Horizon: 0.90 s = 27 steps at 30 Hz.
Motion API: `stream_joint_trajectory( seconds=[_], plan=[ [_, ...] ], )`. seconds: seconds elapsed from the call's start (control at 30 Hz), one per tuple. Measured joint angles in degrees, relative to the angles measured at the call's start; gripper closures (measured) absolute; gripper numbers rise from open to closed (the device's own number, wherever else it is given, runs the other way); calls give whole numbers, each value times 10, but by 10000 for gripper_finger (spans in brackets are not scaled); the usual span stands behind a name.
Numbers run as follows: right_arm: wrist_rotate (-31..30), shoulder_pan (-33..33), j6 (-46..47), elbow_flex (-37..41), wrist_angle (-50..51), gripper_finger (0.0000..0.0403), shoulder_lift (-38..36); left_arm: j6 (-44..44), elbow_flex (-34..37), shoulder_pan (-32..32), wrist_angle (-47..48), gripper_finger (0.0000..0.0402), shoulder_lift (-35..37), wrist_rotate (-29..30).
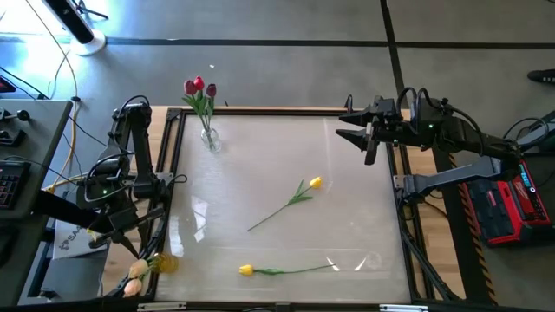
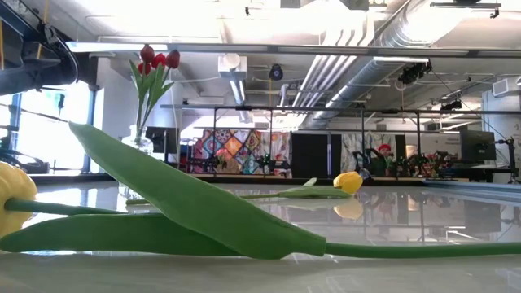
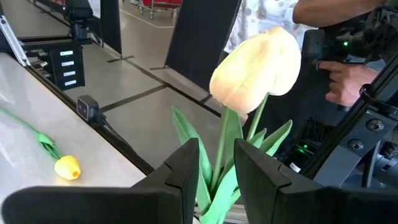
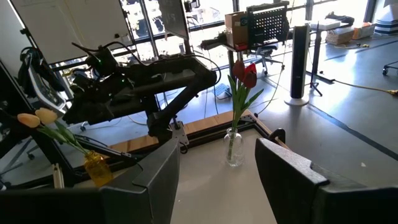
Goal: Sort flowers into vase by color
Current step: Put the top yellow flower into the yellow vase
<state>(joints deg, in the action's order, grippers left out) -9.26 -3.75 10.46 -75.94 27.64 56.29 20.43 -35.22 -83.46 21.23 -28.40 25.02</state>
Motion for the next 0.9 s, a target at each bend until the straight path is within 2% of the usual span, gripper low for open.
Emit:
stream_joint_trajectory(
  seconds=[0.27, 0.57, 0.9],
  plan=[
    [0, 0, 0, 0, 0, 203, 0, 19, -25, 2, 24, 314, 0, 8],
    [0, 0, 0, 0, 0, 203, 0, 76, -88, 17, 127, 314, -7, 87],
    [0, 0, 0, 0, 0, 203, 0, 96, -120, 81, 161, 314, -31, 118]
  ],
)
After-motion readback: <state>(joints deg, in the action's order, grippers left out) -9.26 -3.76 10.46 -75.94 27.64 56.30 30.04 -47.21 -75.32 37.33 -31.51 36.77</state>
